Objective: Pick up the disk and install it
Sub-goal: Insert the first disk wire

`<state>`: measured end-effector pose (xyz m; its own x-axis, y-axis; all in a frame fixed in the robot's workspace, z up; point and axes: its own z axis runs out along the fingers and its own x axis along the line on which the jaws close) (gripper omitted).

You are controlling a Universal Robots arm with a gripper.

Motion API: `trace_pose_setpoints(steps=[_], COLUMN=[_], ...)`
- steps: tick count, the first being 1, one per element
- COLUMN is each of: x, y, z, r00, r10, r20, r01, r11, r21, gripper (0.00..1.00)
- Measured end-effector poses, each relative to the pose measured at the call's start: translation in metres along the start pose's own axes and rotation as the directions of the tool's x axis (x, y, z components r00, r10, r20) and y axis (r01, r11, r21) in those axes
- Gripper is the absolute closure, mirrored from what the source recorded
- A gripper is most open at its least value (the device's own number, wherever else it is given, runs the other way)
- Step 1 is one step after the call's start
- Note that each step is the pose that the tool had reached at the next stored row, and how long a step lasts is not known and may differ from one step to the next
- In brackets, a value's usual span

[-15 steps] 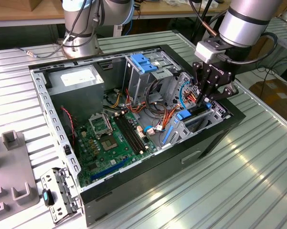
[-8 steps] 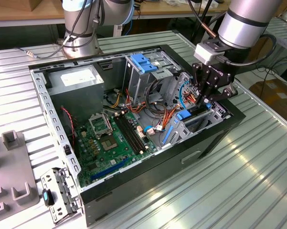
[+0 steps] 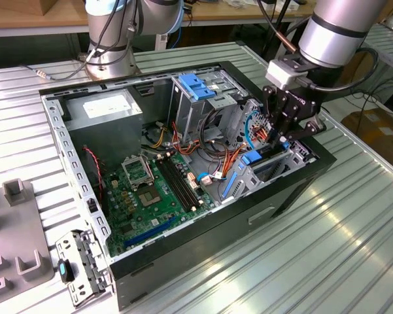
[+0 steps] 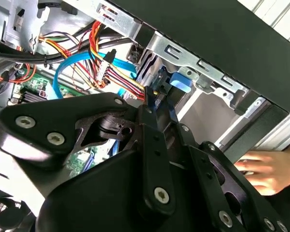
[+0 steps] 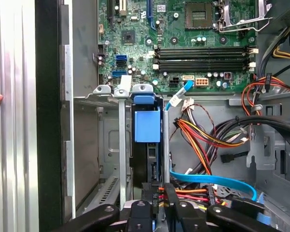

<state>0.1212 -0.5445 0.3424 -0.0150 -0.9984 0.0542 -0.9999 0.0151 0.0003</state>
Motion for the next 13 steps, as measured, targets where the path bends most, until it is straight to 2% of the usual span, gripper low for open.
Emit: trace_pose_setpoints(steps=[3,8,10,13], x=[0.0004,0.0004,0.0004,0.0004], y=[0.0000,0.0000,0.0000,0.0000], z=[-0.0074,-0.0079,-0.0079,-0.0079], r00=[1.0000,1.0000,1.0000,1.0000], r10=[0.000,0.000,0.000,0.000], r20=[-0.0002,-0.0003,-0.0005,-0.0007], r01=[0.000,0.000,0.000,0.000], r11=[1.0000,1.0000,1.0000,1.0000], r21=[0.0000,0.0000,0.0000,0.0000], gripper=[0.75,0.76,0.89,0.89])
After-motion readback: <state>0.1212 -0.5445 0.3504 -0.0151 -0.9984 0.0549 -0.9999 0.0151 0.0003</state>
